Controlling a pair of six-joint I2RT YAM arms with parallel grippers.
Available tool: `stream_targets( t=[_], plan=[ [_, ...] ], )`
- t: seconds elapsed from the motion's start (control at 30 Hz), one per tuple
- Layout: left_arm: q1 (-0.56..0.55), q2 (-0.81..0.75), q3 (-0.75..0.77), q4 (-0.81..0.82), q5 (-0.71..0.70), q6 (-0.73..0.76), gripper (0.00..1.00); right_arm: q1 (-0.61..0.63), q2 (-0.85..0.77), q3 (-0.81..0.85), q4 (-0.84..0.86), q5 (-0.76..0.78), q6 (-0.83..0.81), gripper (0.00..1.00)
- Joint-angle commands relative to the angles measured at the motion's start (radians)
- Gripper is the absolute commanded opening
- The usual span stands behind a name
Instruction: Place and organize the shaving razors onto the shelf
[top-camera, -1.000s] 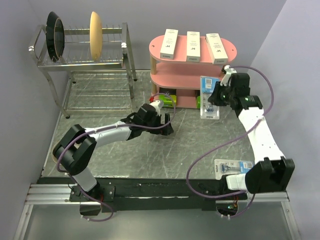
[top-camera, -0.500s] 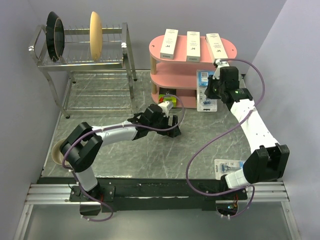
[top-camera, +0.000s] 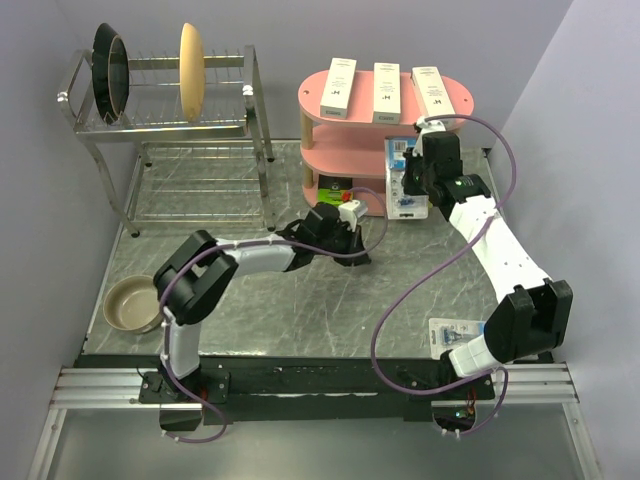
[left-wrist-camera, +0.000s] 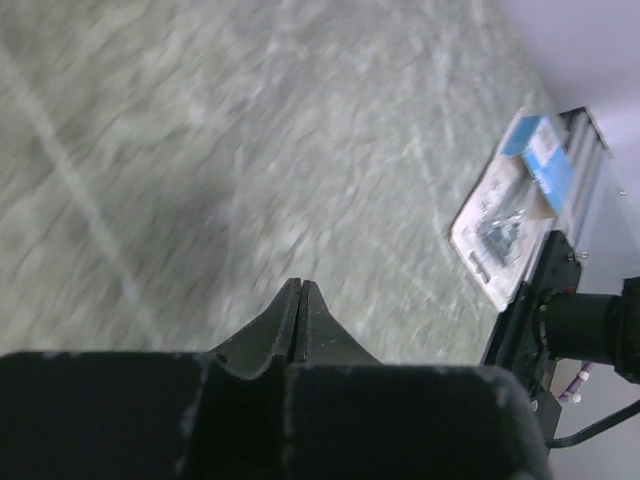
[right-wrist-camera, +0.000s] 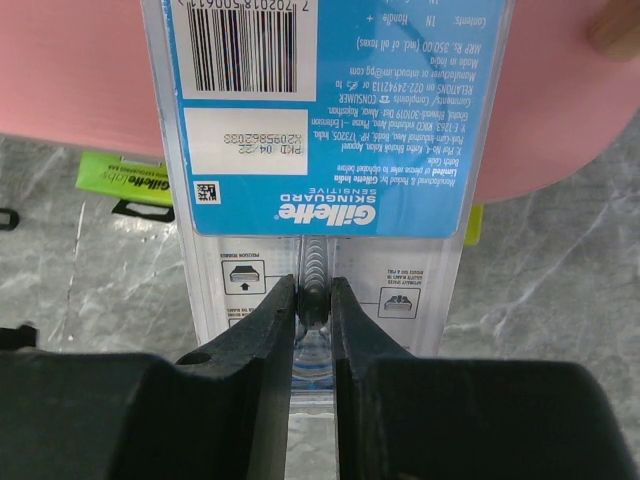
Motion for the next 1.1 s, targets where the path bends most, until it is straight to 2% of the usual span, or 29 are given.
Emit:
stream_targets(
  t=[0.0, 0.23, 0.3, 0.33, 0.37, 0.4, 0.43, 0.47, 0.5, 0.53, 0.6, 0.83, 1.07],
  plan=[
    [-0.023, 0.044, 0.083, 0.153, 0.111, 0.004, 0.01, 0.004, -0.008, 0.059, 0.068, 0.063, 0.008, 0.04],
    [-0.048, 0.094, 0.099, 0.343, 0.059, -0.033, 0.02, 0.014, 0.004, 0.061, 0.075, 0.076, 0.013, 0.06],
    [-0.048, 0.122, 0.091, 0.429, 0.029, -0.060, 0.11, 0.015, 0.012, 0.070, 0.074, 0.081, 0.008, 0.07],
    [-0.043, 0.133, 0.079, 0.472, 0.022, -0.097, 0.13, 0.015, 0.016, 0.076, 0.072, 0.084, 0.008, 0.07],
    [-0.025, 0.157, 0.067, 0.592, 0.025, -0.150, 0.15, 0.017, 0.019, 0.081, 0.071, 0.087, 0.007, 0.07],
    [-0.016, 0.168, 0.038, 0.644, 0.028, -0.280, 0.17, 0.017, 0.023, 0.087, 0.068, 0.089, 0.007, 0.07],
    [-0.010, 0.174, 0.027, 0.693, 0.024, -0.331, 0.17, 0.017, 0.026, 0.095, 0.066, 0.095, 0.005, 0.07],
    [-0.006, 0.185, 0.019, 0.730, 0.021, -0.367, 0.15, 0.018, 0.026, 0.096, 0.065, 0.098, 0.004, 0.07],
    [-0.006, 0.188, 0.027, 0.750, 0.012, -0.423, 0.05, 0.018, 0.026, 0.098, 0.068, 0.101, 0.002, 0.07],
    [-0.006, 0.192, 0.034, 0.755, 0.001, -0.456, 0.01, 0.017, 0.023, 0.096, 0.068, 0.104, 0.002, 0.07],
    [-0.008, 0.206, 0.069, 0.755, -0.005, -0.528, 0.01, 0.018, 0.021, 0.095, 0.068, 0.106, 0.001, 0.07],
    [-0.016, 0.248, 0.209, 0.726, -0.030, -0.576, 0.01, 0.021, 0.020, 0.072, 0.071, 0.104, 0.007, 0.08],
    [-0.011, 0.266, 0.242, 0.701, -0.071, -0.623, 0.01, 0.031, 0.042, 0.090, 0.068, 0.115, -0.002, 0.10]
  ],
)
